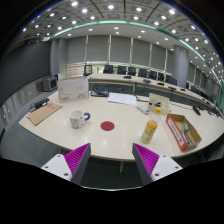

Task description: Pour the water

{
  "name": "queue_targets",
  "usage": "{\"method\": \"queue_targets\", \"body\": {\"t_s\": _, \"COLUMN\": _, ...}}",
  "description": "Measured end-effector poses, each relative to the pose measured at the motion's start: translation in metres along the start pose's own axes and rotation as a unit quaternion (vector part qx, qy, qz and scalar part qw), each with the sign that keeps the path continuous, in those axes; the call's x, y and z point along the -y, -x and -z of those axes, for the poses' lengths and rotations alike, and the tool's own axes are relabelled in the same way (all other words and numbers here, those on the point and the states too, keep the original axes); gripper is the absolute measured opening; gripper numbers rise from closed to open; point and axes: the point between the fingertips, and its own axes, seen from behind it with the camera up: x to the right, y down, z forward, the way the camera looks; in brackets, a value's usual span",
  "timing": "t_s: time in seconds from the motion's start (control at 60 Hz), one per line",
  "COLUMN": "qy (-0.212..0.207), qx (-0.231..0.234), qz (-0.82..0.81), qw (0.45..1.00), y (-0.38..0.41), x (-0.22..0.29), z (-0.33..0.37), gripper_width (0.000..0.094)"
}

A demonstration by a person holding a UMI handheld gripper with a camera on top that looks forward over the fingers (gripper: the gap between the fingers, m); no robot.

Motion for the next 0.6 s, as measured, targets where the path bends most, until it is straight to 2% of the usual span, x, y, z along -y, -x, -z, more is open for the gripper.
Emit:
{"method": "queue_targets", "body": {"t_s": 0.3, "qy": -0.032, "qx": -0.051, "qz": -0.024, "qw": 0.998, "y": -0.163, "x": -0.014, "z": -0.108, "gripper_width": 0.0862}}
{"method": "queue_targets", "body": {"t_s": 0.4, "qy": -0.059, "qx": -0.054, "qz": -0.035, "qw": 0.996, "y": -0.192, "x": -0.007, "z": -0.152, "gripper_width": 0.0861}}
{"method": "queue_targets", "body": {"t_s": 0.6, "qy": -0.081, "qx": -0.044, "qz": -0.027, "qw": 0.995, "y": -0.211, "x": -0.004, "z": -0.236, "gripper_width": 0.0861}}
